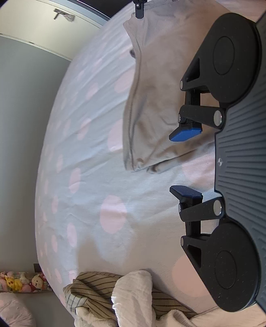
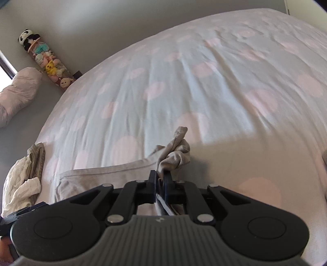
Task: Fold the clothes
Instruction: 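Grasp the shirt's folded edge with the right tool and fold it over, then release the shirt with the right tool and move it back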
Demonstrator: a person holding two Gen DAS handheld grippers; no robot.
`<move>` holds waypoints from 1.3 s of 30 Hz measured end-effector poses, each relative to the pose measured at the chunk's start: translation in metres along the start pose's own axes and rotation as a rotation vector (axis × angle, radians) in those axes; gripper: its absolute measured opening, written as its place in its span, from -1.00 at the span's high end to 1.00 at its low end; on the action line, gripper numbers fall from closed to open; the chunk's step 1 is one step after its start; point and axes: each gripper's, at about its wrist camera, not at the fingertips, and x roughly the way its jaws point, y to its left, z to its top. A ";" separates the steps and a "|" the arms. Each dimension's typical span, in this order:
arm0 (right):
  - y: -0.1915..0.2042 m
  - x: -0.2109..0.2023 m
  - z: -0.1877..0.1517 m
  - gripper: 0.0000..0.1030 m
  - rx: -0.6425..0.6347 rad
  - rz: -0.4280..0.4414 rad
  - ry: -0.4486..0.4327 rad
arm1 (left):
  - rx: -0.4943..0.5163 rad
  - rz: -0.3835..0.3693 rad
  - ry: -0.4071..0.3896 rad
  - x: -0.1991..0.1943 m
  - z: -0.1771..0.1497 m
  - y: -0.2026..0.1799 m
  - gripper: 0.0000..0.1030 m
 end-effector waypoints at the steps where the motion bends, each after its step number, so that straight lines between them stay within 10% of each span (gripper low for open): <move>1: 0.013 -0.002 0.001 0.84 -0.012 0.009 -0.002 | -0.001 -0.011 -0.010 -0.003 0.001 0.000 0.12; 21: 0.227 0.096 -0.035 0.85 -0.123 0.127 0.124 | -0.062 -0.128 -0.046 -0.018 -0.001 0.032 0.12; 39: 0.261 0.180 -0.069 0.68 -0.193 0.079 0.274 | -0.069 -0.129 0.002 -0.008 -0.007 0.037 0.12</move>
